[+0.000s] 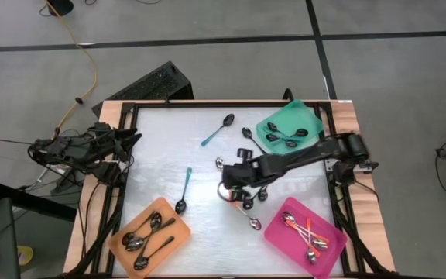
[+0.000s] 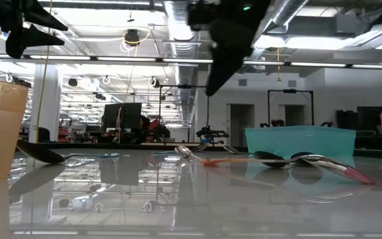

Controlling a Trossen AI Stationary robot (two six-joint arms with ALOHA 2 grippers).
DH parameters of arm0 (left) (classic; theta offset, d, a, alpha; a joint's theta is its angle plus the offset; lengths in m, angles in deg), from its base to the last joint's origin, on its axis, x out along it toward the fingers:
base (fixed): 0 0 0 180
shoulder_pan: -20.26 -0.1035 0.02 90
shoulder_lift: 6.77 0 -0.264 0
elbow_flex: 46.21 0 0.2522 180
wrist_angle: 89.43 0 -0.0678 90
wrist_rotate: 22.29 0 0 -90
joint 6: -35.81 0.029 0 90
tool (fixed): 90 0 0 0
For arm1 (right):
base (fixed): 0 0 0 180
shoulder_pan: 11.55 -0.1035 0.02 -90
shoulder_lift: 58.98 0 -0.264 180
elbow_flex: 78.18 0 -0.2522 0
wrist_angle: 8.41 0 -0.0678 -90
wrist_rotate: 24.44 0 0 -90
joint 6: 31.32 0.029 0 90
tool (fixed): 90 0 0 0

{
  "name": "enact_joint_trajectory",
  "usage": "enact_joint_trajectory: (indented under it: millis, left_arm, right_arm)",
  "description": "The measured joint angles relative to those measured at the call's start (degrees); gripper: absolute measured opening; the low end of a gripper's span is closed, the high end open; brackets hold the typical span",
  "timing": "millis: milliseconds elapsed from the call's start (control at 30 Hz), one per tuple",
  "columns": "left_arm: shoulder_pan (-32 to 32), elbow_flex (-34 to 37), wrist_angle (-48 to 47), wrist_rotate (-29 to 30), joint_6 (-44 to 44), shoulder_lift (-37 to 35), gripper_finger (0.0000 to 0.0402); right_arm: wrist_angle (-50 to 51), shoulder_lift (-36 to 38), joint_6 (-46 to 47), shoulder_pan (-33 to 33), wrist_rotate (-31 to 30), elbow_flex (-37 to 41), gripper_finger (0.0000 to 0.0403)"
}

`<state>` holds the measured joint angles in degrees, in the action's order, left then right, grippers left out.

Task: Sort silverware by color (type)
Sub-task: Put the black spoon into the orange bin

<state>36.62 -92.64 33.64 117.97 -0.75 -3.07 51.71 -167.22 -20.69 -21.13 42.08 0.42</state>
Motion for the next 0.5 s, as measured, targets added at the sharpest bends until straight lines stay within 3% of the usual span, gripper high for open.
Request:
enact_joint_trajectory:
  millis: [300,400,500]
  left_arm:
    - [0.00,0.00,-0.33,0.27,0.25,0.00,0.0184]
    - [0.01,0.00,-0.50,0.28,-0.09,0.00,0.0184]
    - [0.02,-0.02,-0.99,0.11,-0.15,0.00,0.0184]
  right_arm:
    - [-25.37,18.61,3.45,4.48,-1.76,27.64,0.0056]
    - [-29.21,21.13,6.15,6.99,3.38,33.07,0.0058]
    - [-28.44,21.39,3.30,7.05,12.36,35.49,0.0067]
